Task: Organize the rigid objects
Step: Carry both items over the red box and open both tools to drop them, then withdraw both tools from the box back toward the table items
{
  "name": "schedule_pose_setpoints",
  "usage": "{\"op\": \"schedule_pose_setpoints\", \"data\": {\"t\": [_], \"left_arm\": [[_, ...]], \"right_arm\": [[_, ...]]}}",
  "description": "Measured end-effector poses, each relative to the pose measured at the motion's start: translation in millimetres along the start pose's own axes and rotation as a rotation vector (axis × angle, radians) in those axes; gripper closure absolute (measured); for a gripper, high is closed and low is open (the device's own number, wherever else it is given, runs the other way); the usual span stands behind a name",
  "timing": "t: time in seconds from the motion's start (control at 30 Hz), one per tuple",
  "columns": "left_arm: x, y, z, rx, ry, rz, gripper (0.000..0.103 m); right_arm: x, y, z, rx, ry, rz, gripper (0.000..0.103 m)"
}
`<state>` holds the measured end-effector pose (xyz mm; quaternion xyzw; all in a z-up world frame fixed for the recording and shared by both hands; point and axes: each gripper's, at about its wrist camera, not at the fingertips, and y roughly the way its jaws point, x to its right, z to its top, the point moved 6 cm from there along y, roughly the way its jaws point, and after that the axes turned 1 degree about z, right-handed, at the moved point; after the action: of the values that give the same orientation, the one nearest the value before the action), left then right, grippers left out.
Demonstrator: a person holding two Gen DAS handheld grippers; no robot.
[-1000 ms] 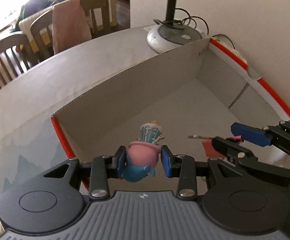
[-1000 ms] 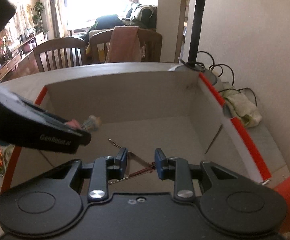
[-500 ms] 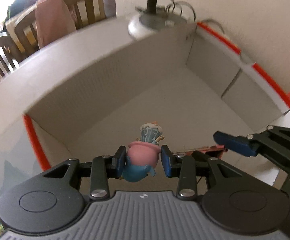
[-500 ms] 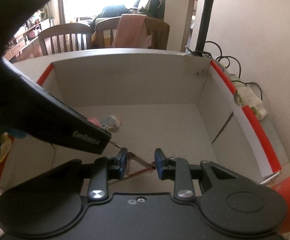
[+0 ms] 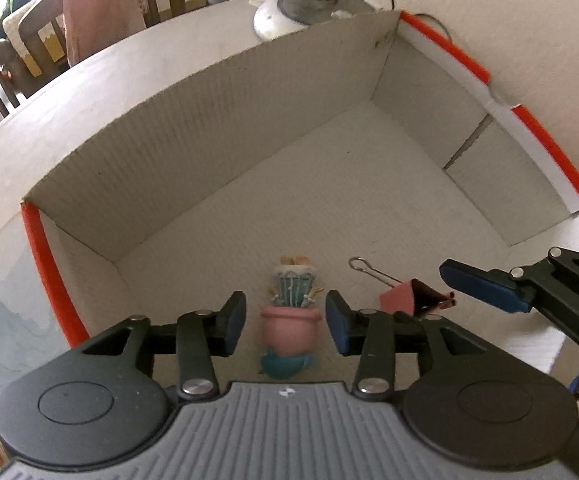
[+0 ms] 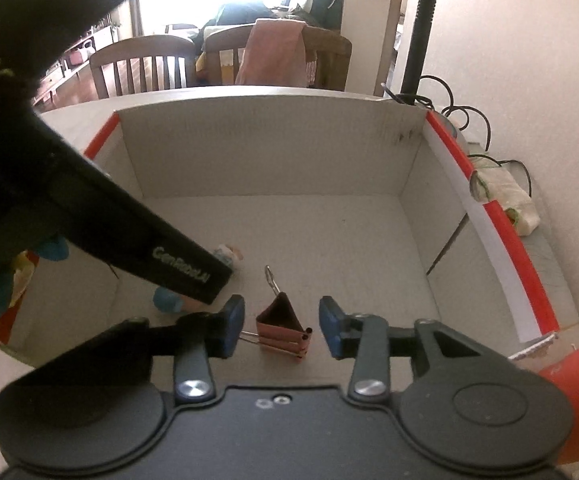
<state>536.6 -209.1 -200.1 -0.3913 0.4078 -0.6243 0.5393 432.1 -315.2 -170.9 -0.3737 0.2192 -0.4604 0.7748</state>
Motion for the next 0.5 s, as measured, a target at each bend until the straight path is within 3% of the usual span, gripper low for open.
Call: {"op": "schedule_pose_setpoints", "data": {"t": [0.1,0.5], "left_arm": [[5.2,-14.4,-1.9,0.045,0.010,-0.008,0.047],[-7.9,-78.1,-24.1,0.186,-0.045,0.023,0.047]], "right_arm": [[-0.1,-7.2,3.0,0.012,0.011,0.014,0.056],[-4.7,-42.2,16.2,0.073,0.031,0.058,0.040]]}}
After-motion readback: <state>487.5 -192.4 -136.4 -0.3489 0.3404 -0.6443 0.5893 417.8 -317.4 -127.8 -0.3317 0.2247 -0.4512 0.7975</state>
